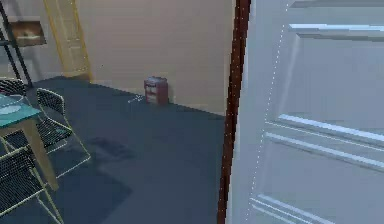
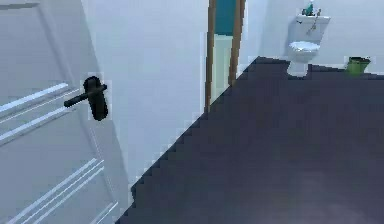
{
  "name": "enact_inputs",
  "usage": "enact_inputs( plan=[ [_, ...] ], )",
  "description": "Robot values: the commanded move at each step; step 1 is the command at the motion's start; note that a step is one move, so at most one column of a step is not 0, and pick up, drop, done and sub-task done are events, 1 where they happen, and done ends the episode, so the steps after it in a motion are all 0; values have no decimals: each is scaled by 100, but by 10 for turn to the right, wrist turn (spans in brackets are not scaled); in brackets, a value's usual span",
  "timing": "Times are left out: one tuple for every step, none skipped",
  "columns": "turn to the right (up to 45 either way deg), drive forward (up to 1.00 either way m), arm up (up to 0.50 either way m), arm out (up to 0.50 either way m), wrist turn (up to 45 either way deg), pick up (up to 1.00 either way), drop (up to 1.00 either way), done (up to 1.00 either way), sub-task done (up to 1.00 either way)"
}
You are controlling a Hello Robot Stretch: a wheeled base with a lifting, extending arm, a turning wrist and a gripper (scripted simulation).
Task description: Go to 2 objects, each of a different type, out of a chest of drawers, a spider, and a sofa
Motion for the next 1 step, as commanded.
enact_inputs(
  plan=[
    [-450,0,0,0,0,0,0,0,0]
  ],
)
